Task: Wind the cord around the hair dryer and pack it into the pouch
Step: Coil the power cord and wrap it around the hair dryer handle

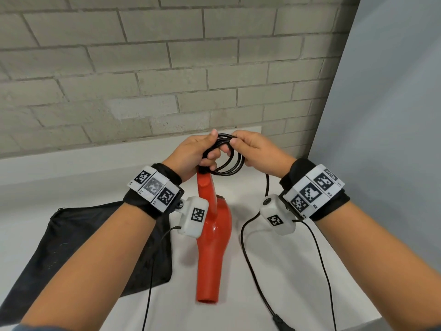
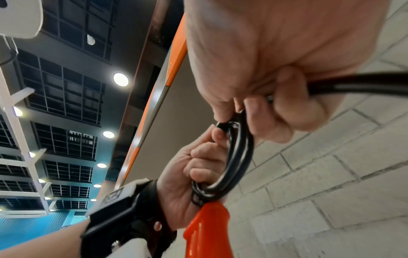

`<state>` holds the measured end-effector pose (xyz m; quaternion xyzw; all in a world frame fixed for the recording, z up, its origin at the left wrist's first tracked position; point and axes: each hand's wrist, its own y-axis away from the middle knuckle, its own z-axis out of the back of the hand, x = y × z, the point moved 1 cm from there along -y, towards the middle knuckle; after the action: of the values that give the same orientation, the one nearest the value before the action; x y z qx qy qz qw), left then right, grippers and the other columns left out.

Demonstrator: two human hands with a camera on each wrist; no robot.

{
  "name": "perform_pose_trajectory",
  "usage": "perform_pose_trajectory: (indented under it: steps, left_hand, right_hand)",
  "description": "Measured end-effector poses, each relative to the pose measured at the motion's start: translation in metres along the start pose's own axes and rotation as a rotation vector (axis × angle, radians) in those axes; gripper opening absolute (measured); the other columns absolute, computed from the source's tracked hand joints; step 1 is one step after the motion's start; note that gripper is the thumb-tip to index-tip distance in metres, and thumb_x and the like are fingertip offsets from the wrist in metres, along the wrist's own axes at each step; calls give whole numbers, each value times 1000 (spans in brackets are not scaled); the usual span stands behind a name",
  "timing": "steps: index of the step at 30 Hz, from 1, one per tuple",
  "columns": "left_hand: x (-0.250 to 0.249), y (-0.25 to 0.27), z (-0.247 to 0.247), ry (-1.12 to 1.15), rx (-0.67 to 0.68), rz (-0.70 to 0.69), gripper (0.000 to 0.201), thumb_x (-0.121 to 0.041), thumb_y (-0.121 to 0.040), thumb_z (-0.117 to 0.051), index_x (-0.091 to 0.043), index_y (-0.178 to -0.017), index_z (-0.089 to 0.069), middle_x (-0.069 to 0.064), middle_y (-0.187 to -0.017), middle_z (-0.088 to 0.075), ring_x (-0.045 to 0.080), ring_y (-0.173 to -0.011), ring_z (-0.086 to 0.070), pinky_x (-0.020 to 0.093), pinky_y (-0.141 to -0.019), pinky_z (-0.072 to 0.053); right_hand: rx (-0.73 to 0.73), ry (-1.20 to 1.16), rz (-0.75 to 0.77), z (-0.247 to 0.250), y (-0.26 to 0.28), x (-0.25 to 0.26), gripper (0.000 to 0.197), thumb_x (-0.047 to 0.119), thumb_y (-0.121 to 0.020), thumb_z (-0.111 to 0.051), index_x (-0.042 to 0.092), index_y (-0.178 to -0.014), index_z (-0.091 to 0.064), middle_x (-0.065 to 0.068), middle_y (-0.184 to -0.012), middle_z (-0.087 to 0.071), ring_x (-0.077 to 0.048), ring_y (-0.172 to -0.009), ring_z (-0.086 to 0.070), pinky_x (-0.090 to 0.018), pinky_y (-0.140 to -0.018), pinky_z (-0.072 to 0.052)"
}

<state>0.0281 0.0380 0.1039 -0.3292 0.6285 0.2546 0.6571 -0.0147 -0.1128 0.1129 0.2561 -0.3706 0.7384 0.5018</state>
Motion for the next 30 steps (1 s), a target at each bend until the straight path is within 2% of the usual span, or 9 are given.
perform_pose_trajectory:
  steps: [3, 7, 11, 15, 17, 19, 21, 25, 30]
  left_hand:
    - [1, 1, -2, 54, 21, -7, 46, -29, -99, -19, -7, -81, -55, -10, -46, -42, 2, -35, -29, 18, -51, -46]
    - [5, 3, -4, 130, -1, -35, 31, -22, -99, -22, -13, -91, -50, -11, -52, -48, 2, -41, -35, 26, -65, -36]
    - [9, 5, -5, 145, -55, -119, 6, -24, -88, -41, -19, -89, -45, -11, -55, -51, 3, -43, -39, 27, -63, -31]
    - [14, 7, -5, 133, -50, -185, 16, -16, -81, -45, -19, -96, -48, -10, -60, -58, 4, -48, -44, 16, -59, -40]
    - [15, 7, -4, 121, -56, -208, 19, -14, -81, -45, -18, -99, -50, -10, -61, -60, 3, -50, -46, 16, -60, -43]
    - [16, 6, -2, 130, -75, -230, 22, -12, -81, -45, -18, -101, -52, -10, -62, -60, 3, -51, -47, 18, -64, -49]
    - [17, 5, 2, 169, -102, -240, 24, -12, -81, -46, -16, -103, -53, -10, -62, -60, 3, -51, -49, 21, -70, -53]
    - [18, 7, 8, 221, -108, -228, 26, -16, -83, -43, -14, -106, -54, -10, -63, -58, 2, -48, -44, 21, -61, -53]
    - [18, 9, 8, 213, -63, -225, 29, -13, -92, -33, -12, -114, -52, -10, -66, -57, 2, -49, -41, 19, -62, -51]
  right_hand:
    - [-47, 104, 16, 2, -4, 1, 25, 16, -97, -37, 11, -81, -55, 2, -71, -51, -1, -59, -46, -15, -58, -36]
    - [-106, 144, 15, 1, -6, -1, 28, 18, -97, -37, 18, -72, -49, 5, -65, -47, -8, -60, -42, -16, -58, -34]
    - [-164, 134, -6, -2, -6, 2, 30, 19, -97, -36, 21, -69, -46, 5, -66, -47, -12, -63, -46, -22, -59, -37]
    - [-176, 130, -38, -2, -5, 4, 22, 19, -98, -35, 12, -82, -50, -4, -78, -53, -30, -85, -57, -38, -76, -45]
    - [-152, 103, -21, -1, -4, 3, 25, 18, -97, -35, 15, -77, -50, 2, -72, -53, -22, -76, -58, -35, -71, -45]
    - [-90, -63, -33, 1, -3, -1, 29, 16, -98, -33, 21, -75, -51, 6, -71, -56, -1, -51, -49, -18, -50, -39]
    - [-1, -290, -103, 3, 0, -4, 29, 16, -100, -29, 22, -84, -53, 2, -76, -60, 0, -35, -37, -12, -36, -26]
    - [141, -421, -158, 6, 7, -9, 27, 15, -100, -29, 21, -91, -54, 4, -78, -54, -1, -40, -31, -12, -36, -18]
    - [80, -441, -139, 3, 3, -10, 28, 11, -98, -33, 19, -84, -55, 2, -70, -48, 2, -37, -26, -12, -34, -16]
